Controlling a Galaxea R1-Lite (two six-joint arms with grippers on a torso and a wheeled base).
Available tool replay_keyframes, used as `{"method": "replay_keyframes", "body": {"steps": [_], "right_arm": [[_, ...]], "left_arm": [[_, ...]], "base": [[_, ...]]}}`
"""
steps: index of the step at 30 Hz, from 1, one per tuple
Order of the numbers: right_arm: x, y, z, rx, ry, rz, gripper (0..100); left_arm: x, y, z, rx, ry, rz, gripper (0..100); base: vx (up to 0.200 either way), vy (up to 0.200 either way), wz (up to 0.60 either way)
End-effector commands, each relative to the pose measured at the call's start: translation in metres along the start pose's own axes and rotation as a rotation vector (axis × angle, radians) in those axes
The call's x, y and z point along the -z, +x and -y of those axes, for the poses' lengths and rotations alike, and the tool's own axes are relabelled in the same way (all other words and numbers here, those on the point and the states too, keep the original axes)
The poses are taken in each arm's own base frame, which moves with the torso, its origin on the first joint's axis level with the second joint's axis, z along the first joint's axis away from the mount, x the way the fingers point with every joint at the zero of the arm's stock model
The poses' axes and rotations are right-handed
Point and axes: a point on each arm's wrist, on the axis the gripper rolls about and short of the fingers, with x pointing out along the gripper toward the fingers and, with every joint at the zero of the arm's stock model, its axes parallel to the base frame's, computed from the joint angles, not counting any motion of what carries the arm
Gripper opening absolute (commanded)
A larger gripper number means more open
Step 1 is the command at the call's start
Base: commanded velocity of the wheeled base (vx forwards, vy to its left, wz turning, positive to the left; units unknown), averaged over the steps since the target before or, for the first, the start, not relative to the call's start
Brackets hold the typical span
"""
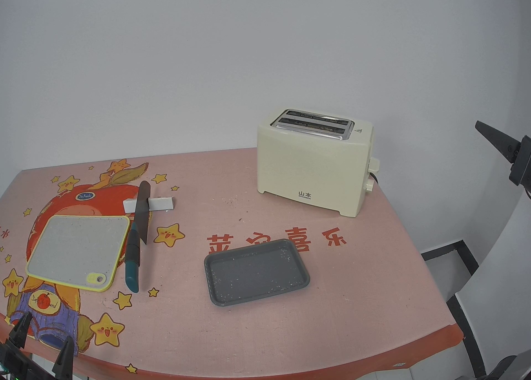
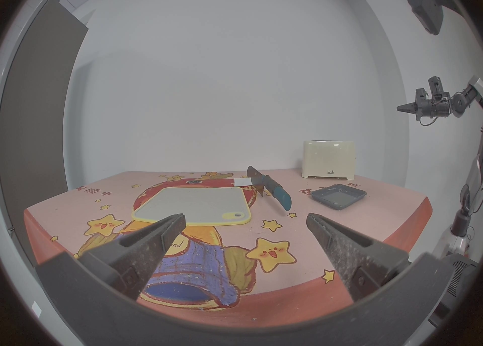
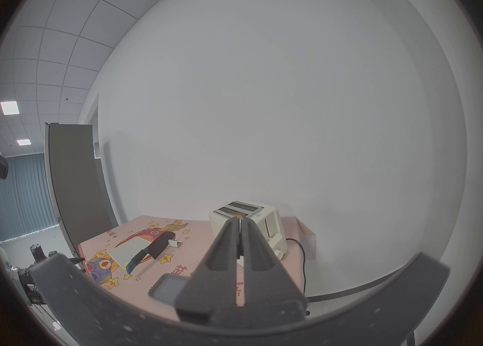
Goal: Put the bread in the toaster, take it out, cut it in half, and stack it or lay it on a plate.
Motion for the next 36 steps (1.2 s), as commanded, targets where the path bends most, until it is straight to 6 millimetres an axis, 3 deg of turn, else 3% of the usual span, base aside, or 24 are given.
{"method": "replay_keyframes", "body": {"steps": [1, 16, 17, 29, 30, 36], "right_arm": [[-0.002, -0.004, -0.001, -0.001, -0.002, 0.011, 0], [0.011, 0.002, 0.002, 0.004, -0.009, -0.034, 0], [0.011, 0.002, 0.002, 0.004, -0.011, -0.034, 0], [0.008, 0.000, 0.003, 0.005, -0.015, -0.020, 0], [0.008, 0.000, 0.003, 0.004, -0.016, -0.022, 0], [0.011, 0.002, 0.003, 0.006, -0.013, -0.037, 0]], "left_arm": [[0.005, -0.001, 0.000, -0.017, 0.002, 0.019, 100], [0.005, -0.001, 0.000, -0.039, -0.008, 0.016, 100], [0.005, -0.001, 0.000, -0.037, -0.008, 0.016, 0], [0.005, -0.001, 0.000, -0.036, -0.003, 0.018, 0], [0.005, -0.001, 0.000, -0.036, -0.002, 0.018, 100], [0.005, -0.001, 0.000, -0.029, -0.005, 0.018, 100]], "base": [[0.000, 0.000, 0.00], [0.000, 0.000, 0.00], [0.000, 0.000, 0.00], [0.000, 0.000, 0.00], [0.000, 0.000, 0.00], [0.000, 0.000, 0.00]]}}
